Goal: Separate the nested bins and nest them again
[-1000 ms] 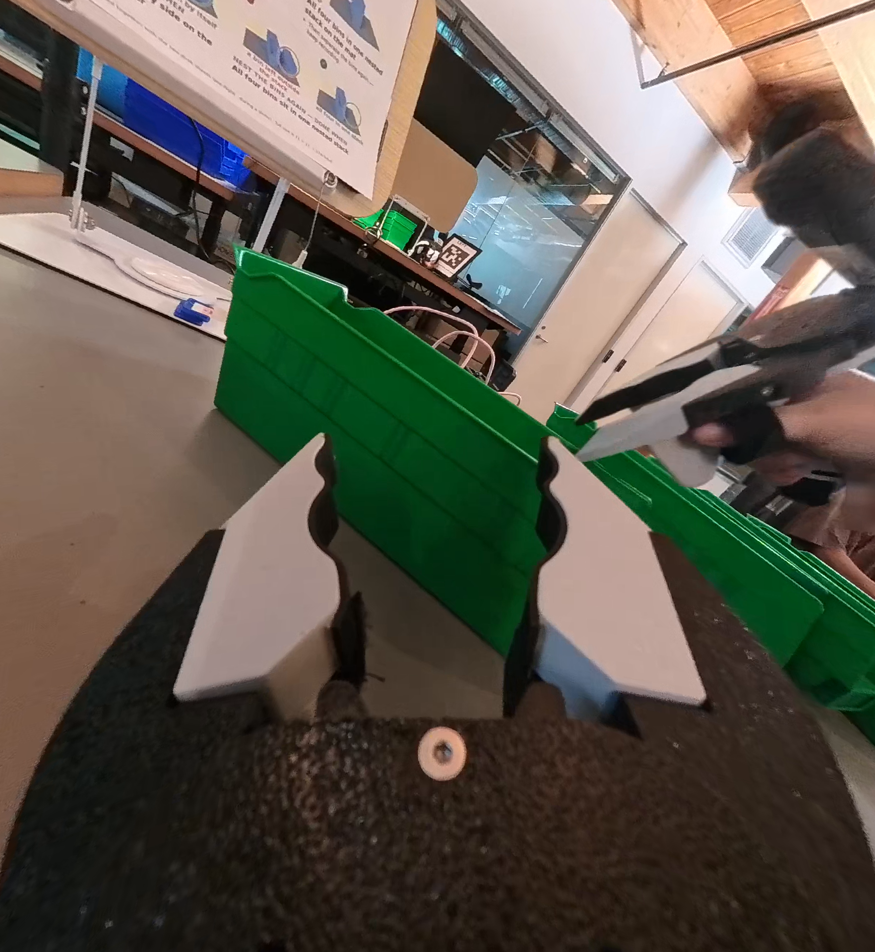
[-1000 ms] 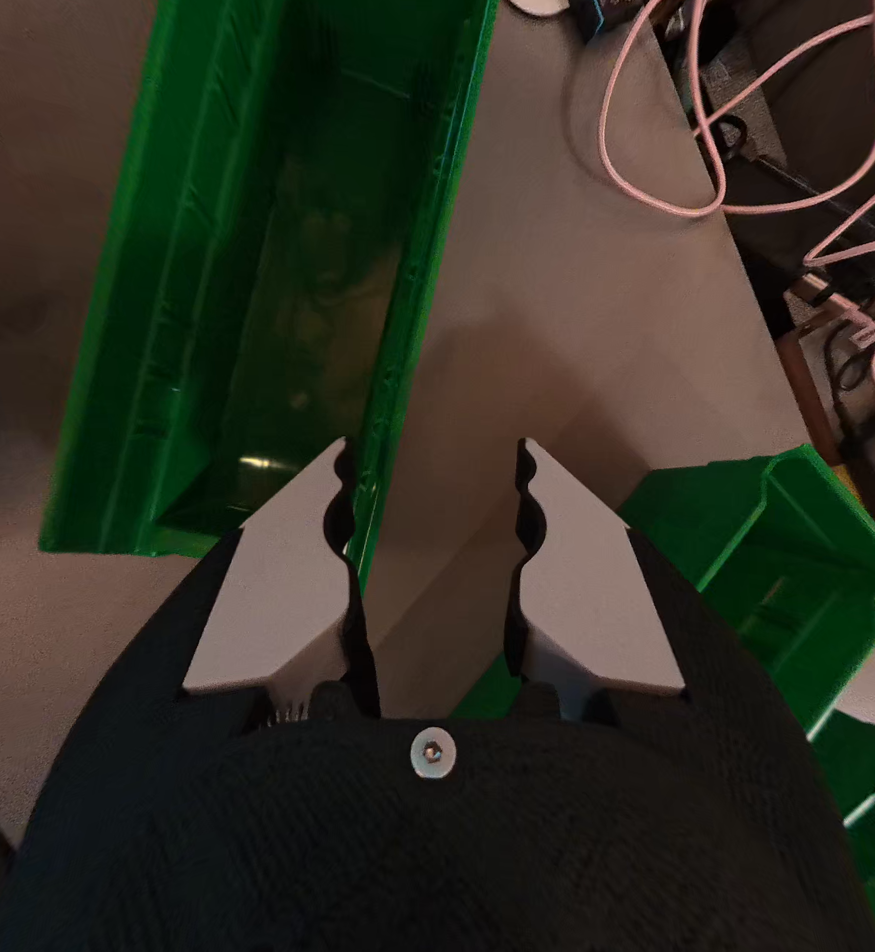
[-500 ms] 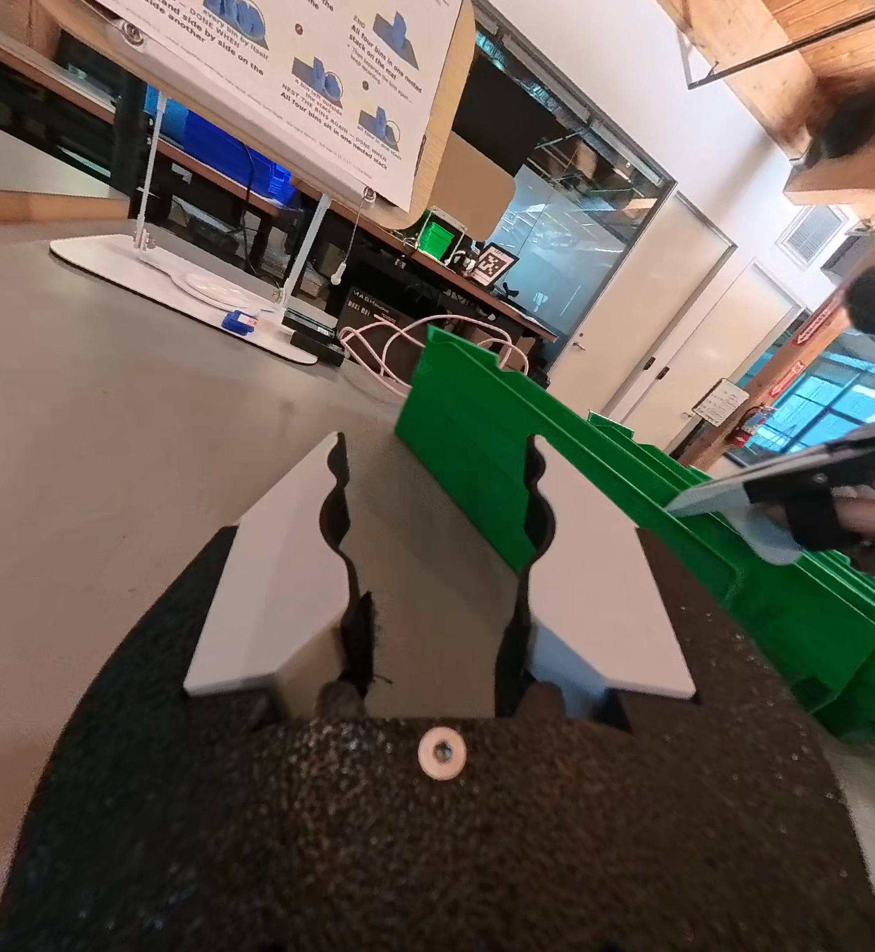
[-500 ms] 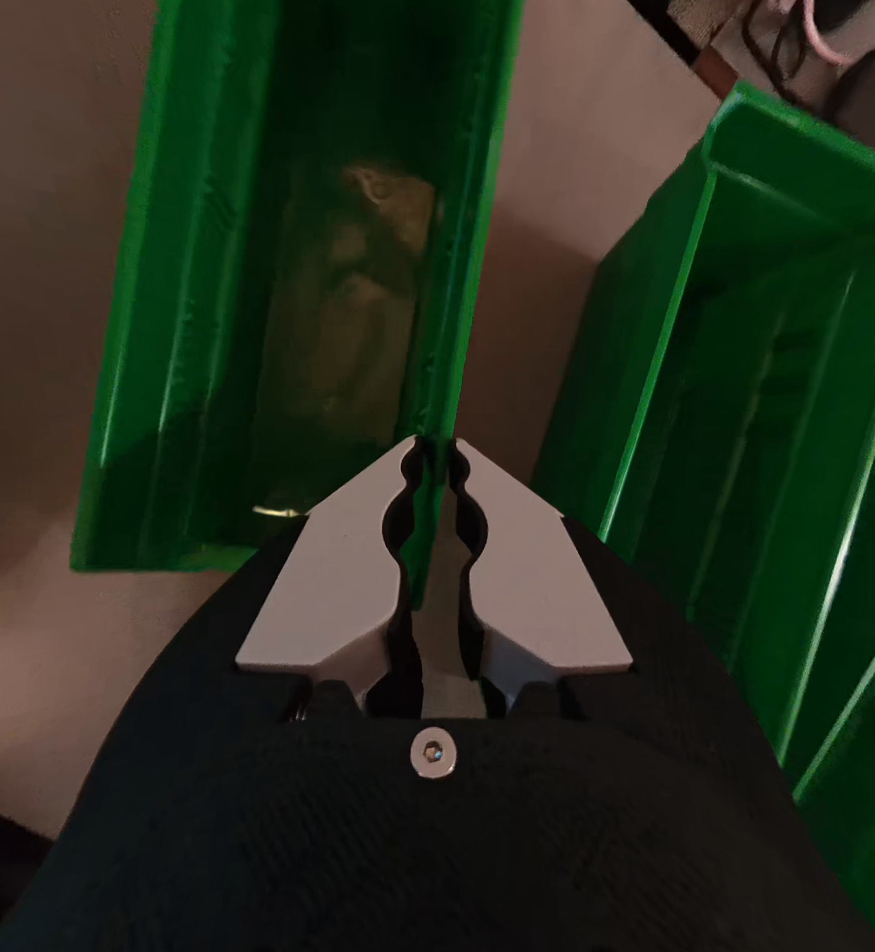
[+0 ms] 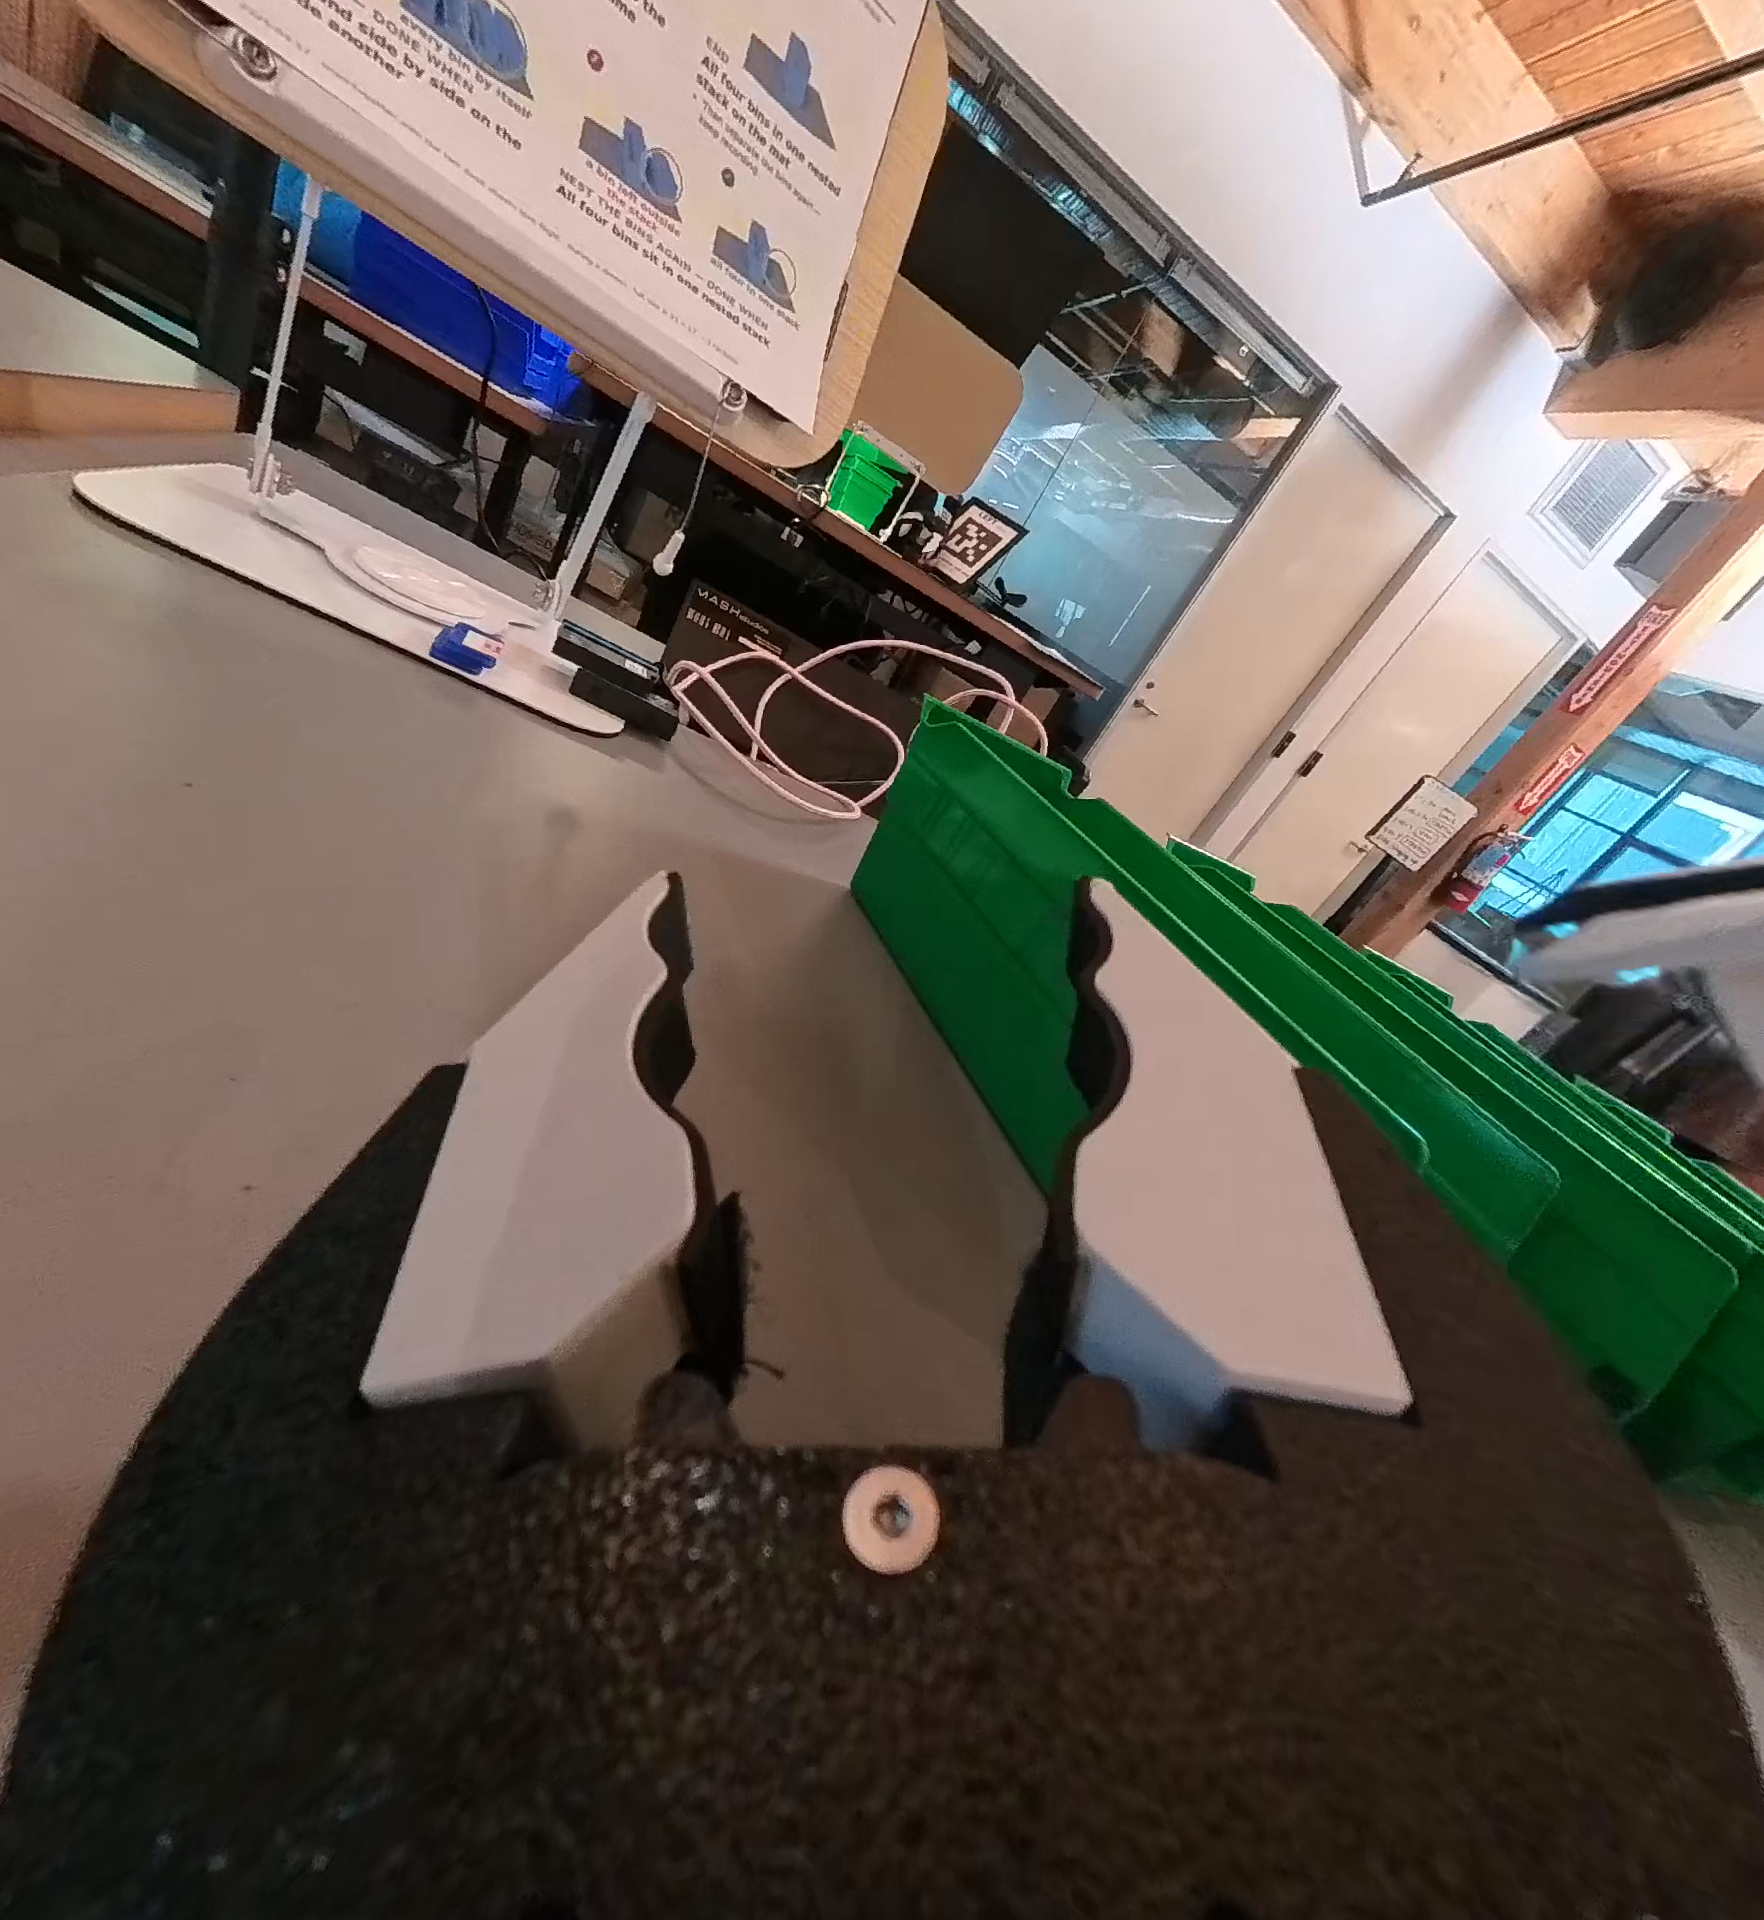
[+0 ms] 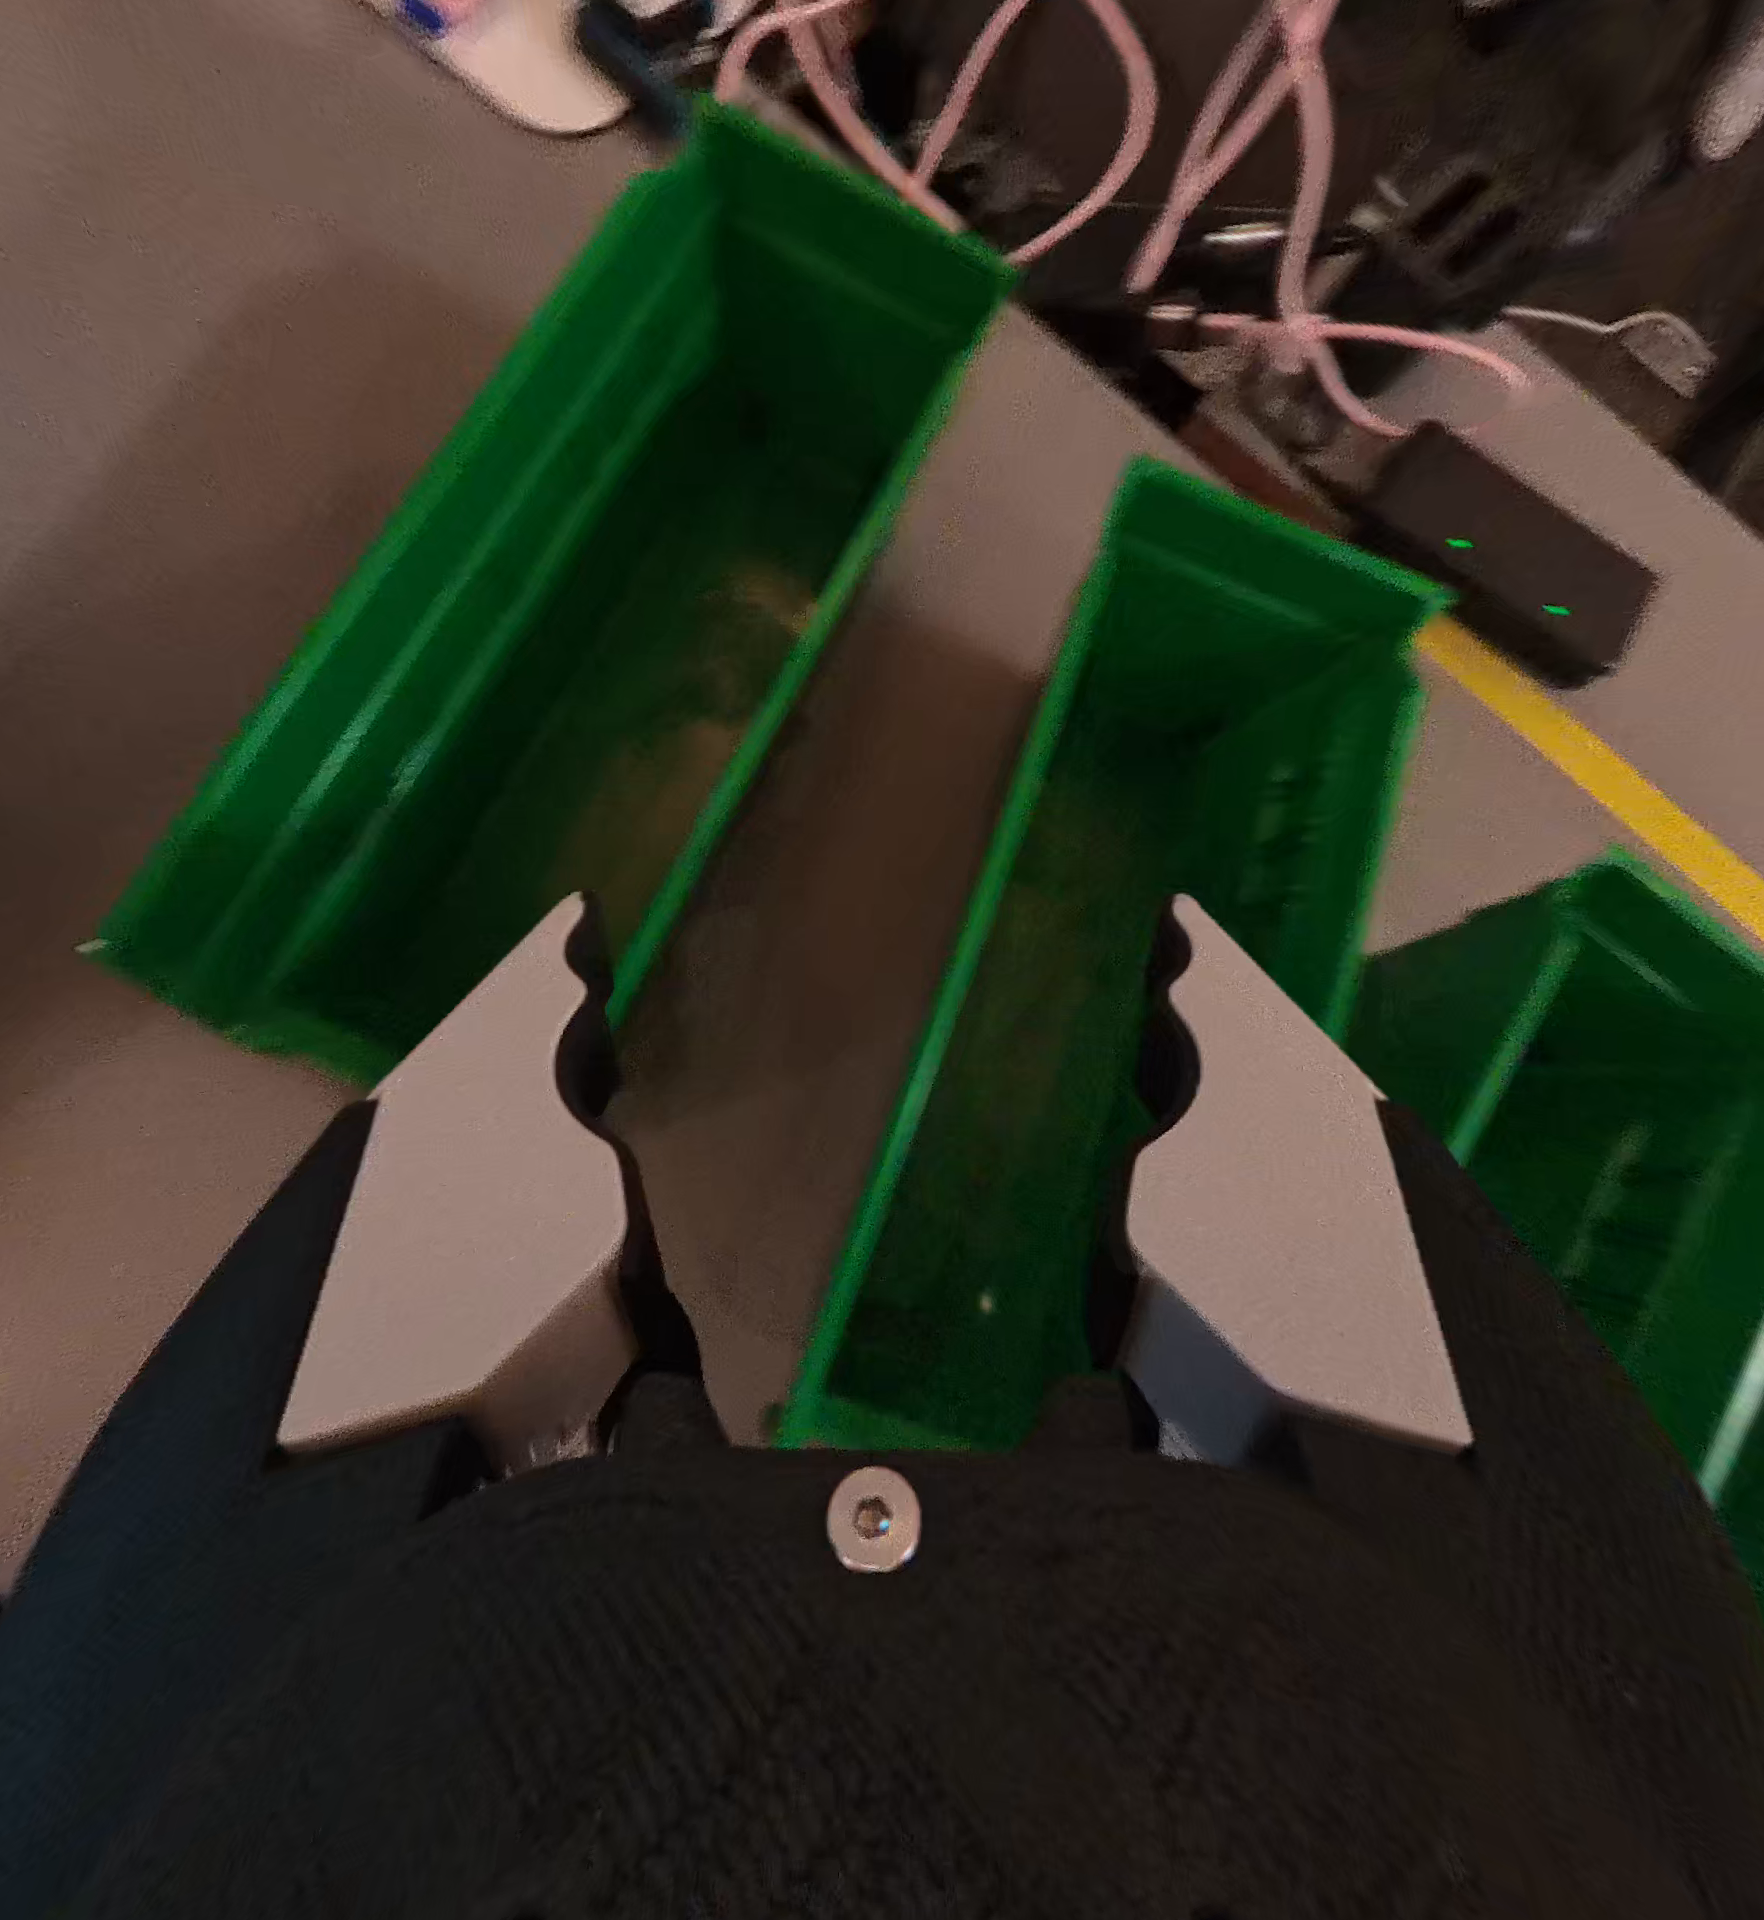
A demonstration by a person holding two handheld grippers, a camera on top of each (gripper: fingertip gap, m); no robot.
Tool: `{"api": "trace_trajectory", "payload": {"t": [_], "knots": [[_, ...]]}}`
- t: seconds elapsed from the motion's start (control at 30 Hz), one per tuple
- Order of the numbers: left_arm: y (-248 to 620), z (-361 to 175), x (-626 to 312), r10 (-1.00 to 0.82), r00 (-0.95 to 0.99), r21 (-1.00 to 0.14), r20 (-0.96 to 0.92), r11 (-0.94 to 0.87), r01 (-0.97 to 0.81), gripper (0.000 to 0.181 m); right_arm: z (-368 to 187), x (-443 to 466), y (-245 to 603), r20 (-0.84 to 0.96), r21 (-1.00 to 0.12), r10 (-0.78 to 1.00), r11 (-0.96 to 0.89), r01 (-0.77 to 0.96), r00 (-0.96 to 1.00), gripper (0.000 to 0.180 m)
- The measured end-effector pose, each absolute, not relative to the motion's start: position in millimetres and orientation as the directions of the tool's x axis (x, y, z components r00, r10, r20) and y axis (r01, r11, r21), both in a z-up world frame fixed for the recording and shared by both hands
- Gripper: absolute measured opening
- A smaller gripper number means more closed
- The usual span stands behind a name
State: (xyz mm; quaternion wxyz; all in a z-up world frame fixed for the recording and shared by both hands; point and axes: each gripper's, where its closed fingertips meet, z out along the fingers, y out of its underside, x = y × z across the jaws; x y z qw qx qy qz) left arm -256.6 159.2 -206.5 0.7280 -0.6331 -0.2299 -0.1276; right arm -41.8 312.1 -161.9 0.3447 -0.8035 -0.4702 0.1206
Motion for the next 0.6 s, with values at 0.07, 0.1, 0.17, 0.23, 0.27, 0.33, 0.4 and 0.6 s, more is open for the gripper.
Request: {"api": "trace_trajectory", "payload": {"t": [0.07,0.1,0.17,0.23,0.27,0.33,0.4,0.6], "knots": [[160,-207,-256,0.105,0.863,-0.864,0.495,0.163,0.476,0.072,-163,-28,341,0.124,-0.638,0.825,-0.359,0.681,0.551,0.111],[160,-207,-256,0.104,0.863,-0.864,0.495,0.162,0.476,0.072,-171,-22,350,0.124,-0.599,0.831,-0.374,0.708,0.543,0.111],[160,-207,-257,0.105,0.861,-0.863,0.498,0.162,0.479,0.072,-190,-12,363,0.126,-0.512,0.849,-0.387,0.767,0.513,0.12],[160,-207,-257,0.103,0.859,-0.861,0.501,0.163,0.482,0.072,-207,-6,371,0.105,-0.44,0.851,-0.424,0.792,0.515,0.139],[160,-207,-257,0.099,0.859,-0.86,0.502,0.163,0.483,0.071,-214,-5,373,0.088,-0.417,0.85,-0.442,0.794,0.519,0.145],[159,-205,-256,0.091,0.864,-0.863,0.496,0.169,0.477,0.067,-226,-3,376,0.074,-0.363,0.853,-0.459,0.811,0.516,0.151],[159,-204,-255,0.091,0.868,-0.866,0.489,0.172,0.47,0.067,-239,6,380,0.099,-0.279,0.845,-0.484,0.83,0.526,0.147],[161,-206,-255,0.083,0.86,-0.859,0.503,0.159,0.487,0.071,-243,12,381,0.134,-0.179,0.834,-0.511,0.841,0.535,0.123]]}}
